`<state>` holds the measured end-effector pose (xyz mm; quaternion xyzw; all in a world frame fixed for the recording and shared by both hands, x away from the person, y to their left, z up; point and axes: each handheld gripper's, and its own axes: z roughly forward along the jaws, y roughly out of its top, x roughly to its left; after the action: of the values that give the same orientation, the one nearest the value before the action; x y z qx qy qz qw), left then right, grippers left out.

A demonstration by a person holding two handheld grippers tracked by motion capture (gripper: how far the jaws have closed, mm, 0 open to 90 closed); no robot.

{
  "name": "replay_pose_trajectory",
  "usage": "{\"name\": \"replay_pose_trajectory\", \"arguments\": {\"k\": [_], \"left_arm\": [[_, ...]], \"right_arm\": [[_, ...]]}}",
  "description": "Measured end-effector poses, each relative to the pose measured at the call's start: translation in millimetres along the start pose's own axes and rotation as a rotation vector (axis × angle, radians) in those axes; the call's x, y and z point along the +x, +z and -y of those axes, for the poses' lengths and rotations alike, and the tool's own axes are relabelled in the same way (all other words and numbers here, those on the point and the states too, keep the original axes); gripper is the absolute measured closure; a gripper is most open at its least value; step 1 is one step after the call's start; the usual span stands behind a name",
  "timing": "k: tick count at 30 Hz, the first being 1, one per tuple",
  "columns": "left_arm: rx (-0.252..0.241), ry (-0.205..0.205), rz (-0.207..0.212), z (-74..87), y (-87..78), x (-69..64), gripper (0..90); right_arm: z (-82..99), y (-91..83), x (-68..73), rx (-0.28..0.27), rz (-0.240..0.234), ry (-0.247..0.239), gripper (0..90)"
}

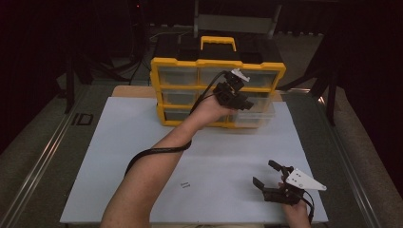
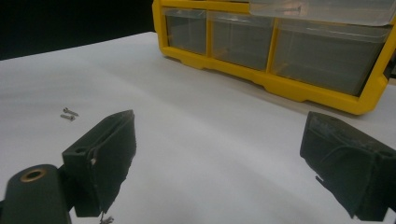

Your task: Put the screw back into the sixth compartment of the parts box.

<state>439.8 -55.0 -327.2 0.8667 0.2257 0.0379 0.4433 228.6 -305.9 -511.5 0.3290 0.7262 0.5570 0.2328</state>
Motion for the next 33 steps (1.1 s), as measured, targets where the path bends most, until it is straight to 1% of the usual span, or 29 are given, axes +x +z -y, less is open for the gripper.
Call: {"name": "replay_pose_trajectory", "arguments": {"k": [2, 3, 8, 10, 11, 12, 13, 17, 18, 20, 21, 23, 26, 27, 29, 31, 32, 33], "left_arm": [[-0.023, -0.004, 0.007, 3.5, -8.0, 1.6, 52.7], [-0.030, -0.003, 0.010, 5.5, -11.9, 2.3, 52.7], [-0.060, -0.010, 0.012, 17.1, -30.2, 3.2, 42.6], [-0.062, -0.005, 0.009, 22.1, -36.9, 2.6, 39.1], [-0.067, -0.002, 0.005, 24.8, -40.2, 2.0, 36.2], [-0.066, 0.004, -0.005, 27.4, -43.5, 1.3, 35.3], [-0.075, 0.005, -0.005, 30.4, -46.7, 0.6, 33.9], [-0.089, 0.013, -0.008, 43.2, -60.3, -0.4, 26.9], [-0.091, 0.013, -0.010, 46.6, -63.2, -0.8, 26.6], [-0.094, 0.001, -0.034, 53.9, -68.0, -1.3, 21.2], [-0.095, -0.001, -0.033, 58.1, -70.1, -1.7, 20.7], [-0.088, 0.014, -0.054, 66.3, -73.8, -2.7, 20.2], [-0.091, 0.006, -0.046, 77.5, -79.5, -3.8, 17.4], [-0.093, 0.002, -0.038, 80.9, -81.3, -4.1, 16.8], [-0.095, -0.002, -0.040, 86.9, -84.2, -5.4, 15.2], [-0.094, -0.007, -0.035, 92.8, -87.0, -7.2, 15.2], [-0.094, -0.004, -0.038, 95.8, -88.4, -8.7, 15.2], [-0.093, -0.001, -0.032, 98.6, -90.2, -9.9, 15.2]], "right_arm": [[0.2, 0.3, -0.1, 0.001, 0.000, 0.005, 10.5], [0.2, 0.3, -0.1, 0.001, 0.000, 0.005, 10.5], [0.4, 0.8, -0.1, 0.004, -0.002, 0.001, 10.6], [0.5, 0.9, 0.2, 0.006, 0.000, 0.001, 10.5], [0.4, 0.8, 0.4, 0.006, -0.001, 0.000, 10.6], [0.3, 0.8, 0.7, 0.006, 0.000, 0.001, 10.5], [0.2, 0.7, 0.7, 0.006, 0.000, -0.001, 10.6], [0.0, 0.2, 1.0, 0.005, 0.004, -0.002, 10.5], [0.1, 0.2, 1.0, 0.006, 0.003, -0.002, 10.6], [0.3, 0.9, 0.9, 0.006, 0.001, 0.000, 10.5], [0.4, 1.2, 1.1, 0.008, 0.002, 0.000, 10.6], [0.3, 1.6, 1.5, 0.010, 0.002, -0.004, 10.6], [0.0, 1.3, 2.2, 0.010, 0.003, -0.007, 10.6], [0.0, 1.2, 2.3, 0.009, 0.003, -0.006, 10.6], [0.1, 1.3, 2.4, 0.012, 0.004, -0.005, 10.5], [0.1, 1.5, 2.5, 0.011, 0.001, -0.006, 10.6], [0.0, 1.5, 2.5, 0.011, 0.000, -0.008, 10.6], [-0.1, 1.5, 2.7, 0.010, 0.001, -0.009, 10.5]]}}
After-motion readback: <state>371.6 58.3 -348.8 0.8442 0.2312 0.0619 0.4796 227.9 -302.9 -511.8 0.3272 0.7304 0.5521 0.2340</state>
